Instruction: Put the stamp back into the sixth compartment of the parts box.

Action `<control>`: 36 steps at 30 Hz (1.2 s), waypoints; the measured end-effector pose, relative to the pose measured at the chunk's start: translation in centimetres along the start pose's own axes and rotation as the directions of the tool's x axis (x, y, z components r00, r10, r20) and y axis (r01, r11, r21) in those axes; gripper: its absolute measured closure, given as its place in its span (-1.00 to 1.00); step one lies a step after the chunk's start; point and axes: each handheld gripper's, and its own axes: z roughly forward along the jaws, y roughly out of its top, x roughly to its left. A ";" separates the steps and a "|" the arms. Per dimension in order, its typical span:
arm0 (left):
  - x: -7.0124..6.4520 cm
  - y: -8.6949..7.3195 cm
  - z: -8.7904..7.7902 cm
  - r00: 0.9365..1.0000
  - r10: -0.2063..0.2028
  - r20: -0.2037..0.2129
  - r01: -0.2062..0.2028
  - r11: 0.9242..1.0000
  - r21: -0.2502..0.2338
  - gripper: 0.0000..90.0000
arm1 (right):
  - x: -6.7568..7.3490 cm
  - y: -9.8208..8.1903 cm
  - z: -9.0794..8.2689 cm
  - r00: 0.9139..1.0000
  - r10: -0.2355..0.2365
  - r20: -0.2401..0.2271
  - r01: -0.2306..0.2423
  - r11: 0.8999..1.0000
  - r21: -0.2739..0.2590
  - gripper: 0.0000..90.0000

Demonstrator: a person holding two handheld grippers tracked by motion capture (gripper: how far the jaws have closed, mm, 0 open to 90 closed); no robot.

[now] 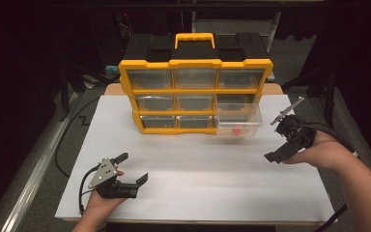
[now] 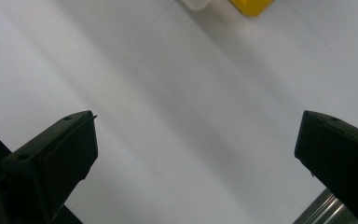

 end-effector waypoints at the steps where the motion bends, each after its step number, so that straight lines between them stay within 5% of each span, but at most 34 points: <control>1: 0.0 0.0 0.0 1.000 -0.002 -0.002 0.002 1.000 0.000 -0.99 | 0.1 -0.2 0.5 1.000 0.010 -0.003 -0.010 1.000 0.004 -1.00; 15: 0.2 -0.1 0.0 1.000 -0.012 -0.020 0.013 1.000 0.011 -0.99 | 1.7 -2.5 8.0 1.000 0.023 -0.014 -0.022 0.999 0.028 -1.00; 20: 0.3 -0.1 0.0 0.999 -0.028 -0.023 0.028 1.000 0.007 -0.99 | 2.2 -3.7 9.9 0.999 0.047 -0.002 -0.048 0.997 -0.066 -1.00; 25: 0.4 -0.1 0.1 0.999 -0.040 -0.024 0.040 0.999 0.014 -0.99 | 3.1 -4.8 11.4 0.997 0.081 0.001 -0.079 0.976 -0.204 -1.00; 28: 0.4 -0.1 0.1 0.999 -0.038 -0.025 0.038 0.999 0.019 -0.99 | 3.6 -5.4 12.0 0.992 0.124 -0.031 -0.128 0.947 -0.294 -1.00; 32: 0.5 -0.1 0.0 0.999 -0.042 -0.028 0.043 0.999 0.016 -0.99 | 4.2 -6.1 12.2 0.985 0.161 -0.059 -0.171 0.893 -0.416 -1.00; 34: 0.7 -0.2 -0.1 0.999 -0.046 -0.027 0.047 0.999 0.014 -0.99 | 4.5 -6.5 12.2 0.978 0.187 -0.094 -0.209 0.849 -0.486 -1.00; 36: 0.8 -0.2 -0.1 0.998 -0.053 -0.029 0.054 0.998 0.011 -0.99 | 4.7 -7.1 12.1 0.972 0.210 -0.102 -0.231 0.794 -0.563 -1.00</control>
